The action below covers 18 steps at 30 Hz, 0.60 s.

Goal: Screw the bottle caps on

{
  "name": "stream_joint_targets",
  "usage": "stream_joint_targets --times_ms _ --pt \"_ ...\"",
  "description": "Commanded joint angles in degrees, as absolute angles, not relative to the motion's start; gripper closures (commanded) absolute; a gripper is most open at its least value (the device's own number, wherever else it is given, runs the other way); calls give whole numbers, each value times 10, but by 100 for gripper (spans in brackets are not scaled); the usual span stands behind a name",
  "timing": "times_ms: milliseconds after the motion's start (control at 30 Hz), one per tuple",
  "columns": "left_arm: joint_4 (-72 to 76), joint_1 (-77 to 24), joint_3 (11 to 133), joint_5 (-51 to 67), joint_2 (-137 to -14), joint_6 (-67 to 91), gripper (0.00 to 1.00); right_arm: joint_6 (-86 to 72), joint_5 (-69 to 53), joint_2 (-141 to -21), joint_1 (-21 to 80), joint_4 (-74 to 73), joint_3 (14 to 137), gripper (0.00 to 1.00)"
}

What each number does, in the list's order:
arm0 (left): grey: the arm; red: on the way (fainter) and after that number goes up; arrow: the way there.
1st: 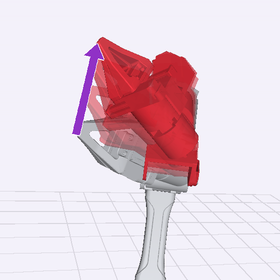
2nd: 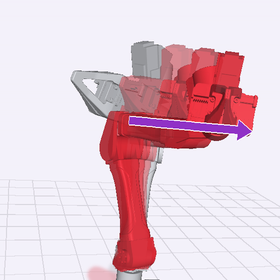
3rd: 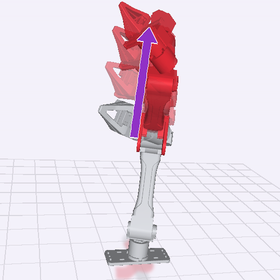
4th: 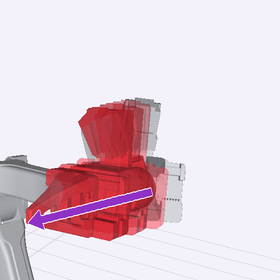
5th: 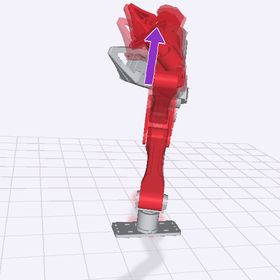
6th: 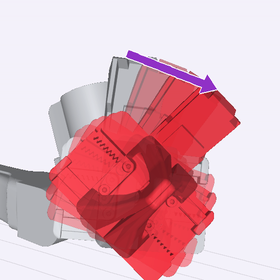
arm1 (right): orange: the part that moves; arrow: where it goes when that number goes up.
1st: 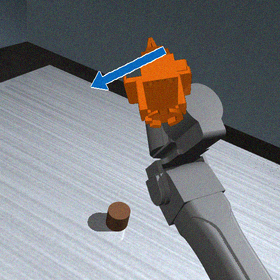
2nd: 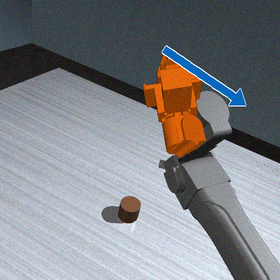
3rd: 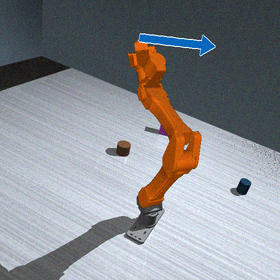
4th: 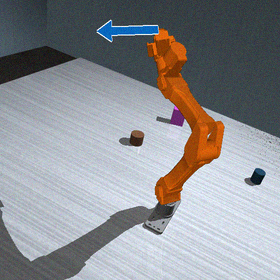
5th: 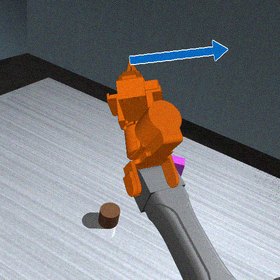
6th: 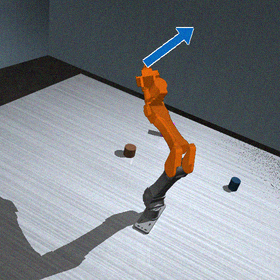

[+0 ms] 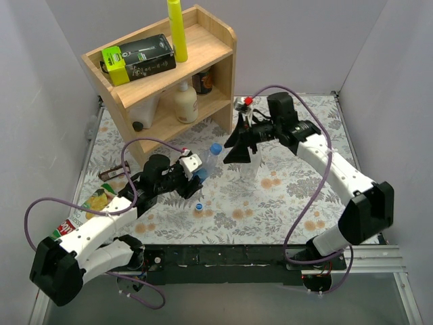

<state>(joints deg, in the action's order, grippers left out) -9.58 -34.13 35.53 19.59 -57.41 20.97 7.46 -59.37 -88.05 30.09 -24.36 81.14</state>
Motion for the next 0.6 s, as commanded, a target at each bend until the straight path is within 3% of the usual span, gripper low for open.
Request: stream_joint_targets --times_ms 0,333,567 --pt "-56 -338 345 247 -535 296 100 -105 -630 -808 283 68 723 11" --pt "-40 -338 359 269 -557 298 100 -181 -592 -833 307 171 705 11" --pt "-8 -338 362 262 -571 293 100 -201 -585 -853 314 189 697 21"
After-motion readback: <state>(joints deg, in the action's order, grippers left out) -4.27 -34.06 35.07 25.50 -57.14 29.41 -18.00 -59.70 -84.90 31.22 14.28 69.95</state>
